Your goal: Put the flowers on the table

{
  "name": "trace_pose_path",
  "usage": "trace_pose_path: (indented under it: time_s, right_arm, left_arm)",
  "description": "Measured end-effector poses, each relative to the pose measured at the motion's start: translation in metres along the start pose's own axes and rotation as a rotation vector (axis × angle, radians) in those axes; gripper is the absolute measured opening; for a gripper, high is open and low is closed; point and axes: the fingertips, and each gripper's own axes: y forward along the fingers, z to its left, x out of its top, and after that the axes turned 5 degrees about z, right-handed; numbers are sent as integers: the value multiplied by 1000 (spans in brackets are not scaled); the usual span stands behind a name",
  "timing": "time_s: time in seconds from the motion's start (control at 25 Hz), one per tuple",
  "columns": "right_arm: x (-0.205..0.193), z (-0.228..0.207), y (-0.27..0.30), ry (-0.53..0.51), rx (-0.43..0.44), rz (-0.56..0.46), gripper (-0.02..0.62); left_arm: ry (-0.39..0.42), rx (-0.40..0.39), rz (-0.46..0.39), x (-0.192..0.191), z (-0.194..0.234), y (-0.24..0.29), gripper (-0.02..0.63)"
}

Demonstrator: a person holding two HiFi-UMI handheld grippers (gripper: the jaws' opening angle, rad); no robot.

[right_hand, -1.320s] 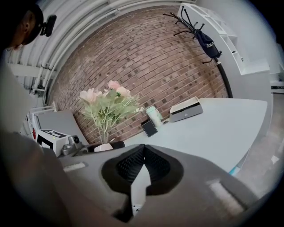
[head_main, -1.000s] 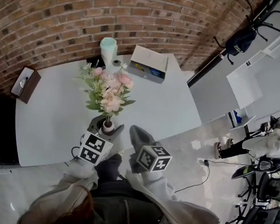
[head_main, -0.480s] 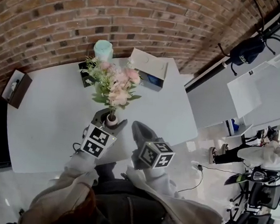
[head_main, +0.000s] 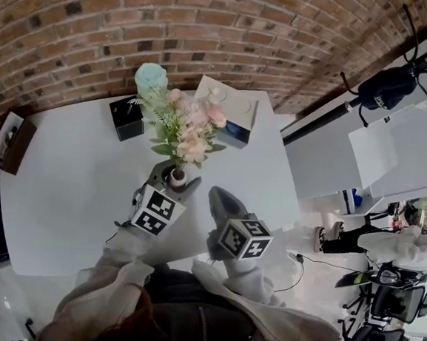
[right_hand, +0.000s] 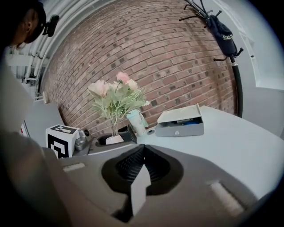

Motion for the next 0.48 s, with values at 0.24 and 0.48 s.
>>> trace_pose_path:
  time_s: [0.24, 0.48]
  right_arm:
    - [8, -21, 17, -14, -12, 15, -2]
    - [5, -32, 24, -31, -23, 46, -2]
  left_arm:
    - [-12, 2, -1, -12, 9, 30, 236]
    - [21, 13, -22, -17, 20, 47, 236]
